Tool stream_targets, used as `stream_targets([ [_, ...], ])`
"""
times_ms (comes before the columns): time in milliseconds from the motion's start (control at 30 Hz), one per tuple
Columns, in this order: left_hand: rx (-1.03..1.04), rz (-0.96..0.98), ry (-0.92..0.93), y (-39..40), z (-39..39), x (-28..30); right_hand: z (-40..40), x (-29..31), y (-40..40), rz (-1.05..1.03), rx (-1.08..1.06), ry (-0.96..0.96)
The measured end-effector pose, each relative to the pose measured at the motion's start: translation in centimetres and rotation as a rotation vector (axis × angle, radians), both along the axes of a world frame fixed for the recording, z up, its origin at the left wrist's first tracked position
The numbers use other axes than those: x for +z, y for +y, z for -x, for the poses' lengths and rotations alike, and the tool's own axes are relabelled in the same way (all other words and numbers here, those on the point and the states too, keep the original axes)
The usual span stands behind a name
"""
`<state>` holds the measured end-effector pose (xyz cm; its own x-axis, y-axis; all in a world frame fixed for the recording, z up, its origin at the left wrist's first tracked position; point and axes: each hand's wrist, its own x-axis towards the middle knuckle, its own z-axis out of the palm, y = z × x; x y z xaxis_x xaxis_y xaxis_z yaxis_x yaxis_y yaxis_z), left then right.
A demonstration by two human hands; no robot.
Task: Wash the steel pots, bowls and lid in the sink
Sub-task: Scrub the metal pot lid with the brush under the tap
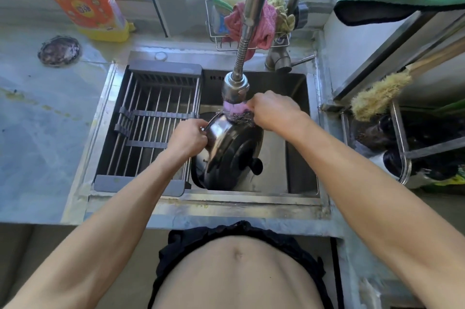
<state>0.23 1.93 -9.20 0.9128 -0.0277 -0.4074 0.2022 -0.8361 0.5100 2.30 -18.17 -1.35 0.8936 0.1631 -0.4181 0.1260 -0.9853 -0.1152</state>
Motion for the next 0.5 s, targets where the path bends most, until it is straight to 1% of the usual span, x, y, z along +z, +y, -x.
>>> stream_targets([
  [67,-0.057,-0.053,0.045,0.2,-0.4,0.6,0.1,-0.2,-1.0,0.006,-0.058,0.005],
  [100,-0.073,-0.049,0.051,0.0,-0.8,0.9,0.3,-0.3,-1.2,0.005,-0.065,0.012],
  [167,-0.098,0.013,0.015,-1.0,-1.4,1.2,1.0,-0.2,-0.8,-0.017,-0.023,0.019],
  [233,-0.089,0.035,-0.03,-2.1,-1.4,1.2,1.4,0.1,-0.4,-0.03,0.029,0.028],
  [300,-0.081,-0.006,-0.047,-2.0,-0.9,1.1,1.0,0.0,-0.9,-0.026,0.023,0.026],
  [400,-0.188,-0.139,0.024,-0.6,-0.5,1.6,0.7,-0.4,-1.8,-0.013,-0.055,0.021],
  [433,-0.203,-0.156,0.026,-0.7,-0.8,2.0,0.8,-0.4,-1.6,-0.015,-0.052,0.023],
  [500,-0.175,-0.105,-0.016,-1.7,-1.5,2.0,1.1,-0.2,-0.6,-0.025,0.006,0.033],
])
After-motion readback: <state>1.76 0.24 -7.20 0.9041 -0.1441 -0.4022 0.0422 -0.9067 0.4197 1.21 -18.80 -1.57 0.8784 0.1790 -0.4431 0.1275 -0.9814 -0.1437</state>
